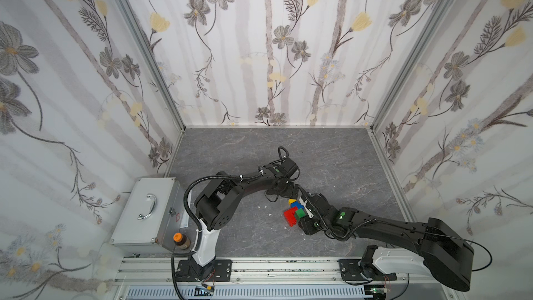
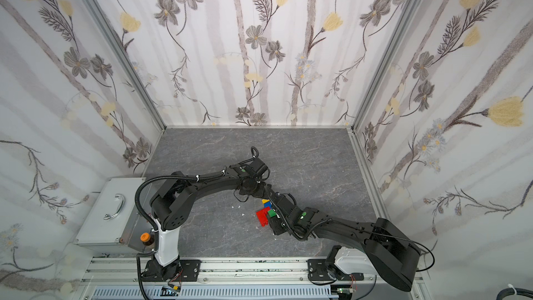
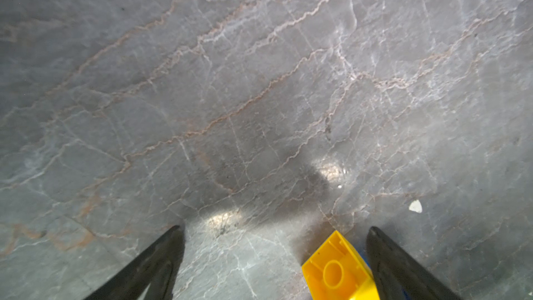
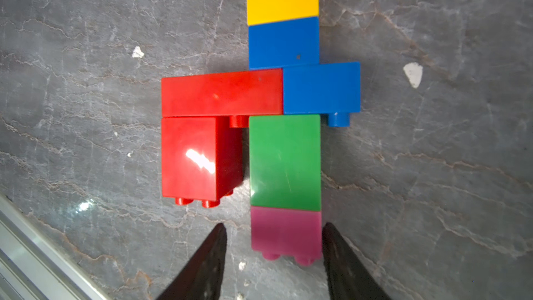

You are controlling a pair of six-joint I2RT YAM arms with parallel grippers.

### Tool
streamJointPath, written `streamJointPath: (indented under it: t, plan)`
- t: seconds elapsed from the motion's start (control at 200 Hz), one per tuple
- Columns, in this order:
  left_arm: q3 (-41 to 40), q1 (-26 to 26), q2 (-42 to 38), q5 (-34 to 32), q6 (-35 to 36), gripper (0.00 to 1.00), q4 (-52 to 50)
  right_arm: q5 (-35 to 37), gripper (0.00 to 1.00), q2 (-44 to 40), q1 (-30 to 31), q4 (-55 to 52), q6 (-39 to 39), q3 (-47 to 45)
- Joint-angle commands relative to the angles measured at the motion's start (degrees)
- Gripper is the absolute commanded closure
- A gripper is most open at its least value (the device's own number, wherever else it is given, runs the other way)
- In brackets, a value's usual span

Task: Assemble the number 4 with lego
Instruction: Pick up the lego brick from the center of the board.

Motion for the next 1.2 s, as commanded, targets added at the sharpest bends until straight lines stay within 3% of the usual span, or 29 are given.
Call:
streamJointPath:
  t: [0.0, 0.38, 0.575, 0.799, 0.899, 1.044, 1.144, 1.194]
  plan:
    - [-0.86, 0.09, 0.32, -0.88, -0.54, 0.00, -3.12, 0.46, 0.50, 1.70, 0.15, 3.06, -0.41, 0.90]
    - [-1.39, 0.16, -0.17, 1.46, -0.97, 0.00, -1.04, 3.62, 0.60, 4.22, 0.63, 2.96, 1.51, 1.32]
    - [-1.88, 0.98, -3.78, 2.95, -0.88, 0.00, 1.49, 4.78, 0.69, 3.76, 0.63, 1.87, 2.06, 1.57]
    - [-5.62, 2.88, -12.16, 2.16, 1.30, 0.00, 6.64, 5.74, 0.69, 2.92, 0.55, -5.14, 0.89, 4.64]
    - [-10.87, 3.00, -21.02, -2.02, 7.78, 0.00, 13.18, 4.68, 0.70, 2.74, 0.16, -8.94, 0.90, 6.60]
    - [-24.08, 3.04, -32.58, -5.69, 25.90, 0.00, 26.24, 0.26, 0.70, 0.22, -3.86, -14.06, -1.20, 9.69]
    - [-35.15, 2.78, -39.74, -0.82, 40.18, 0.01, 37.29, -3.17, 0.71, -1.30, -8.46, -18.97, -4.26, 12.44]
    - [-42.08, 2.13, -43.64, 3.09, 50.64, 0.01, 45.29, -5.04, 0.71, -1.83, -10.92, -21.47, -6.02, 15.13]
